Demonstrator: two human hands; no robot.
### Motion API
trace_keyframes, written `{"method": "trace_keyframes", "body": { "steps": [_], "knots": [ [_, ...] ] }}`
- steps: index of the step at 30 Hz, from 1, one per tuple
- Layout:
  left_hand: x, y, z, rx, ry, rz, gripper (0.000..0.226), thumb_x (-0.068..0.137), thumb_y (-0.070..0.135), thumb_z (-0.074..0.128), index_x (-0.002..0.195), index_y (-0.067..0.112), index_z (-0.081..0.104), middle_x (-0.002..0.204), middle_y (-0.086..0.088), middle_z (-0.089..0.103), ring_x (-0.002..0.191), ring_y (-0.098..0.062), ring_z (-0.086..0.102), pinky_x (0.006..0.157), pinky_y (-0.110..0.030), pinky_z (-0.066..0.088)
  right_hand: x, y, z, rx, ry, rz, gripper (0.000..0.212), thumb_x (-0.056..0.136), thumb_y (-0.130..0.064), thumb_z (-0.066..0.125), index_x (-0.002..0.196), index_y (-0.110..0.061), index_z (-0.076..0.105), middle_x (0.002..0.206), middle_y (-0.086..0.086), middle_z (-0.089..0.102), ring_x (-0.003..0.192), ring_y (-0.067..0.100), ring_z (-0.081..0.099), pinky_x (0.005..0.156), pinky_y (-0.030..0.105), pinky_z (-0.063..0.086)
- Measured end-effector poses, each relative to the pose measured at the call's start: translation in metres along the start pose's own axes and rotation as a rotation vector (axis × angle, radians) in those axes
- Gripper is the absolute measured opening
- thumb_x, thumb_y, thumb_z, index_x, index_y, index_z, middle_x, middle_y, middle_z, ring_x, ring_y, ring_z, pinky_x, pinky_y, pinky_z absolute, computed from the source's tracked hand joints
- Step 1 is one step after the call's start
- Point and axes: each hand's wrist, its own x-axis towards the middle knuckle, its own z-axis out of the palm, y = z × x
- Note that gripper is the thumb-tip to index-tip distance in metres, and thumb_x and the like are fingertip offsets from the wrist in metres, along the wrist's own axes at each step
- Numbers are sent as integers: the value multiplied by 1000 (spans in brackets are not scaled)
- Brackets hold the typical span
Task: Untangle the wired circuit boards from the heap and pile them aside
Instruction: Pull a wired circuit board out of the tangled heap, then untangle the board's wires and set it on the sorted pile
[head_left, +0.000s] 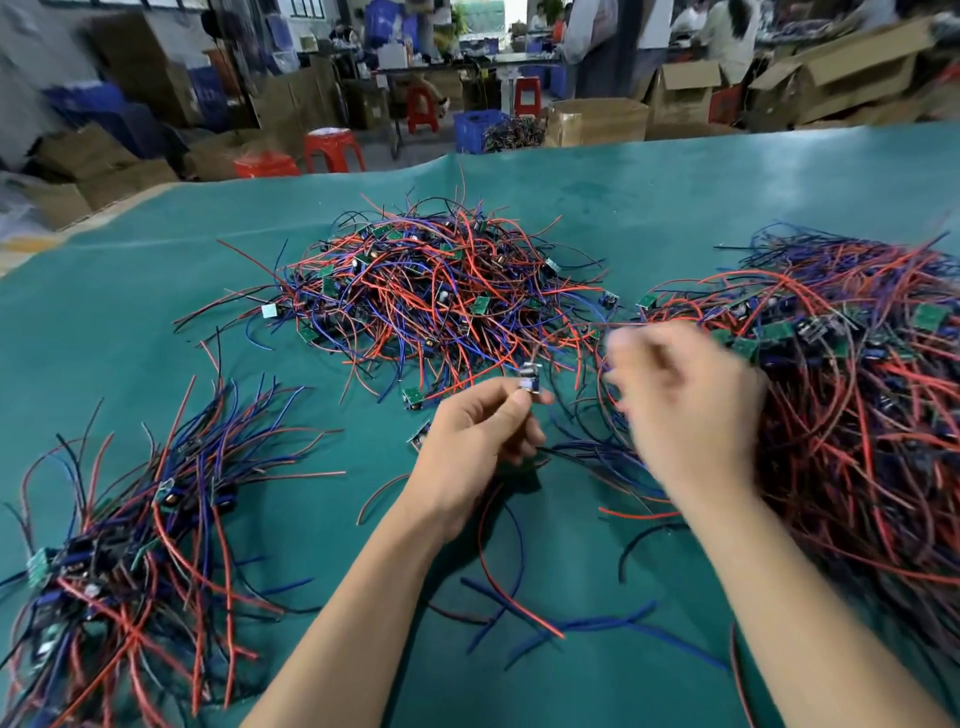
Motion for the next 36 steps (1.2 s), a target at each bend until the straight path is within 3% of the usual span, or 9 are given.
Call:
{"method": "trace_keyframes", "body": {
  "steps": [4, 7, 13, 15, 18, 21, 26, 32, 36],
  "knots": [
    [-4, 1, 2, 96, -57, 10, 24, 103, 14, 52, 90, 6, 71, 78, -8, 68, 70, -18, 57, 69, -31, 47, -26, -17, 26, 32, -362, -97, 18, 90, -38, 72, 95, -21, 76, 80, -9, 76, 75, 6, 68, 77, 25, 52],
    [-4, 4, 2, 172, -103, -8, 28, 102, 13, 52, 81, 4, 67, 66, -6, 66, 56, -13, 54, 58, -22, 43, -20, -14, 20, 73, -326, -47, 4, 92, -20, 75, 89, -17, 76, 79, -9, 75, 77, 4, 69, 79, 29, 52],
    [-5, 6, 3, 153, -181, -43, 22, 100, 9, 53, 86, 6, 70, 68, -4, 69, 59, -9, 56, 59, -19, 41, 19, -19, -17, -1, -35, -25, 26, 91, -37, 64, 86, -14, 75, 74, -1, 74, 69, 16, 69, 73, 44, 54],
    [-5, 7, 1, 111, -190, -57, 23, 100, 11, 54, 86, 7, 71, 72, -6, 70, 62, -10, 56, 60, -18, 41, 37, -28, -34, 63, -6, 2, 22, 88, -41, 64, 82, -23, 75, 73, 0, 74, 67, 22, 69, 68, 52, 56],
    [-4, 6, -1, 87, -153, -69, 24, 100, 13, 53, 85, 7, 72, 77, -8, 72, 70, -14, 58, 63, -19, 43, 66, -37, -63, 73, 13, 5, 13, 82, -49, 65, 75, -42, 74, 64, -11, 71, 55, 4, 65, 52, 32, 54],
    [-3, 5, 0, 73, -120, -75, 25, 100, 14, 54, 85, 9, 72, 79, -8, 73, 73, -15, 60, 66, -21, 45, 108, -20, -101, -199, -27, -20, 8, 74, -63, 65, 78, -57, 70, 65, -10, 72, 57, 6, 67, 63, 44, 60],
    [-2, 4, 3, 73, -87, -86, 22, 98, 9, 56, 83, 10, 72, 78, -8, 73, 73, -16, 60, 63, -17, 46, 159, 46, -166, -877, -188, -30, 74, 58, -87, 49, 106, -33, 65, 72, 13, 66, 81, 39, 65, 84, 54, 56],
    [-2, 4, 4, 87, -79, -86, 20, 97, 5, 56, 84, 8, 71, 77, -8, 73, 72, -18, 57, 63, -18, 45, 46, -6, -139, -748, -485, -254, 27, 78, -64, 56, 96, -46, 65, 74, -24, 63, 65, -2, 58, 65, 27, 50],
    [-3, 5, 3, 93, -76, -76, 21, 97, 5, 56, 84, 8, 72, 76, -7, 72, 71, -16, 58, 61, -16, 45, -50, 2, -105, -760, -694, -448, 42, 84, -49, 72, 121, -29, 68, 113, -9, 65, 96, 24, 60, 82, 46, 58]
  ]
}}
